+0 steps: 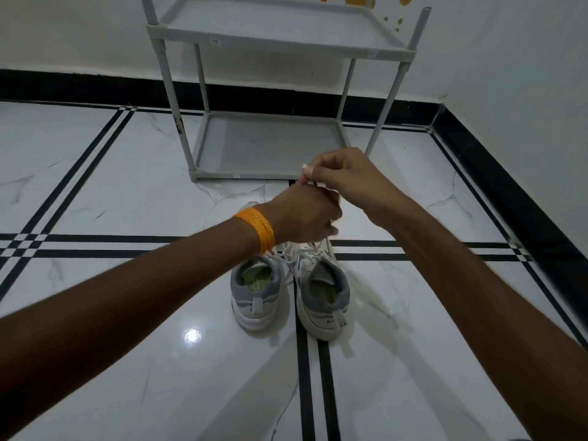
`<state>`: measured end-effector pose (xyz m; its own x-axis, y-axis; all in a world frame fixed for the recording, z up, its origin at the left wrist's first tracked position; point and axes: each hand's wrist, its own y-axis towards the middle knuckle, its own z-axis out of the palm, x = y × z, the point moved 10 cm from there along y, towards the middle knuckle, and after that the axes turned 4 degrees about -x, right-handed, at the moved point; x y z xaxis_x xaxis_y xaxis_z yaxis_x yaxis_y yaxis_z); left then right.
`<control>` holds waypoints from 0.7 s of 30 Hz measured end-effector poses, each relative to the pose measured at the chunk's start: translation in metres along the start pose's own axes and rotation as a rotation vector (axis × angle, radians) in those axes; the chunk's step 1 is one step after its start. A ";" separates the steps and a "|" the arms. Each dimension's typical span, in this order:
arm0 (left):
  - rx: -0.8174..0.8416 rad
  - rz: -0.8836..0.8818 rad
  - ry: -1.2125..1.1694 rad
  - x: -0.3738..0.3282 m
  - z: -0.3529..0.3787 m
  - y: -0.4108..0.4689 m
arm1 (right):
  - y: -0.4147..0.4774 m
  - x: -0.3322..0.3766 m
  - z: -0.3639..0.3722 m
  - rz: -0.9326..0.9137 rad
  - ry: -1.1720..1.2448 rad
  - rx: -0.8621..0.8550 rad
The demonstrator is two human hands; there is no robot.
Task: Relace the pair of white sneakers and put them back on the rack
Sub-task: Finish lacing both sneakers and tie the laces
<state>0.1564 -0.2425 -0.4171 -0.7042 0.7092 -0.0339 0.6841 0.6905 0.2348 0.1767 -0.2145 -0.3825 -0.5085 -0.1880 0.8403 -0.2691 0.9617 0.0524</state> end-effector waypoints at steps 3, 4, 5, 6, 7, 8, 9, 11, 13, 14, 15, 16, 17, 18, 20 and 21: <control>-0.026 -0.158 0.035 0.023 -0.013 0.008 | 0.001 -0.010 -0.010 0.024 0.064 -0.125; -0.048 -0.241 -0.074 0.032 -0.016 0.008 | 0.001 -0.017 -0.018 0.047 0.080 -0.186; -0.055 -0.328 -0.212 0.041 -0.016 0.007 | -0.001 -0.026 -0.026 0.083 0.085 -0.232; -0.057 -0.416 -0.386 0.050 -0.014 0.004 | -0.005 -0.035 -0.030 0.127 0.085 -0.244; -0.058 -0.506 -0.573 0.057 -0.010 0.000 | -0.009 -0.045 -0.028 0.173 0.075 -0.213; -0.052 -0.589 -0.741 0.060 -0.006 -0.005 | -0.014 -0.052 -0.021 0.209 0.057 -0.152; -0.036 -0.660 -0.877 0.062 -0.001 -0.010 | -0.018 -0.056 -0.012 0.226 0.028 -0.085; -0.006 -0.722 -1.012 0.061 0.005 -0.014 | -0.023 -0.056 -0.001 0.186 -0.030 -0.051; -0.008 -0.723 -1.027 0.060 0.004 -0.014 | -0.023 -0.048 -0.009 0.093 -0.083 -0.143; -0.010 -0.719 -1.037 0.060 0.003 -0.015 | -0.023 -0.044 -0.015 0.061 -0.098 -0.182; -0.005 -0.713 -1.062 0.061 0.003 -0.016 | -0.025 -0.041 -0.022 0.048 -0.093 -0.210; 0.006 -0.705 -1.098 0.062 0.004 -0.017 | -0.026 -0.039 -0.028 0.048 -0.063 -0.229; 0.025 -0.693 -1.143 0.062 0.006 -0.018 | -0.027 -0.037 -0.035 0.058 -0.015 -0.240; 0.050 -0.676 -1.187 0.062 0.009 -0.019 | -0.029 -0.034 -0.039 0.074 0.049 -0.243; 0.088 -0.595 -1.150 0.058 0.013 -0.018 | -0.028 -0.021 -0.042 0.084 0.194 -0.222; 0.090 -0.547 -1.085 0.054 0.014 -0.016 | -0.027 -0.012 -0.041 0.066 0.256 -0.199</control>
<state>0.1101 -0.2134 -0.4363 -0.4090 0.0420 -0.9116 0.3877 0.9123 -0.1319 0.2235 -0.2298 -0.3717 -0.2906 -0.0917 0.9524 -0.0640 0.9950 0.0763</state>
